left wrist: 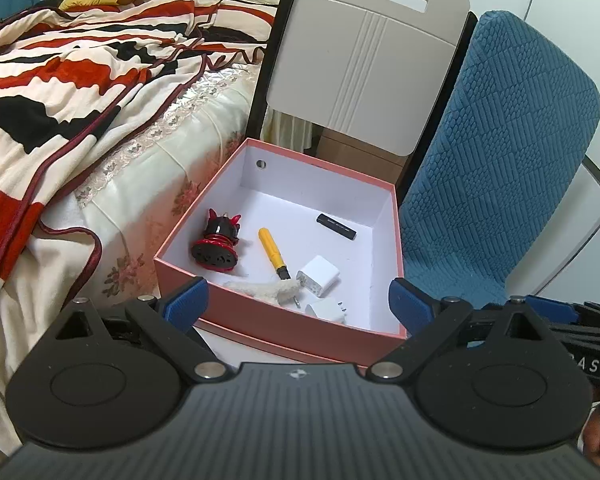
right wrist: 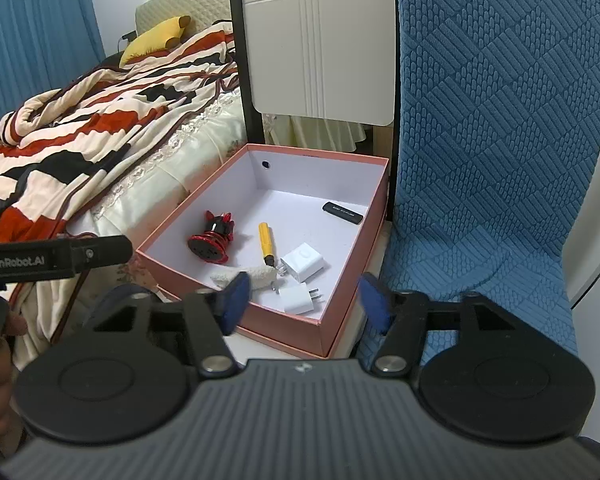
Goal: Organize rigid objects
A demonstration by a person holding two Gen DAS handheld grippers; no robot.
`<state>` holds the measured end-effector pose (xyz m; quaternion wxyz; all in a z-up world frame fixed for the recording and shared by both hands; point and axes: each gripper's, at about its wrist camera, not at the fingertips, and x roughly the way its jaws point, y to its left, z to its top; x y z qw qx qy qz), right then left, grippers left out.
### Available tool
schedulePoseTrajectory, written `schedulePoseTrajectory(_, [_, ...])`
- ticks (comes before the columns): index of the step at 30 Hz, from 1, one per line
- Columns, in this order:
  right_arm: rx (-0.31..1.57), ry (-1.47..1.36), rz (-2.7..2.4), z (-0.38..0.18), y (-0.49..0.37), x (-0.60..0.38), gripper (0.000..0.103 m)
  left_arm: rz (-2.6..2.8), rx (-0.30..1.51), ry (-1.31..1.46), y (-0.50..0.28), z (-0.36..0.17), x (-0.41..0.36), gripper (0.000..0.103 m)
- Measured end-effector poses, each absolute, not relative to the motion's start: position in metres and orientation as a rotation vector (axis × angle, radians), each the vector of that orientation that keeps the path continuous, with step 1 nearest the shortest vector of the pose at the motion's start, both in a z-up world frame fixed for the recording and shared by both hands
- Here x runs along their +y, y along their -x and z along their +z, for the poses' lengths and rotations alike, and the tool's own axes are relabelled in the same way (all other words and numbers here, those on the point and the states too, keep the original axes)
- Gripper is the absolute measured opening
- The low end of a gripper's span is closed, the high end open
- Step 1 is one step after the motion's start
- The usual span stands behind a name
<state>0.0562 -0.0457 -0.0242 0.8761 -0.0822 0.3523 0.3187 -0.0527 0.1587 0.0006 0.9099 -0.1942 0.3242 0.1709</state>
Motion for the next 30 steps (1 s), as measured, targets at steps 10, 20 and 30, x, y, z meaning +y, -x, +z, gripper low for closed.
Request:
schedulePoseTrajectory(10, [0.764,0.164,0.651,-0.03,-0.0591,-0.0473,0.091,0.364,0.677,0.412,0.052,-0.0006,0.1576,0.099])
schedulePoseTrajectory(20, [0.766,0.178,0.651,-0.0303,-0.0582,-0.0456,0.091,0.361,0.687,0.441,0.0504,-0.0051,0.1588,0.099])
schedulePoseTrajectory(30, [0.774,0.189,0.653,-0.0319,-0.0574,-0.0434,0.091,0.357,0.667,0.44,0.0531,-0.0028,0.1607,0.102])
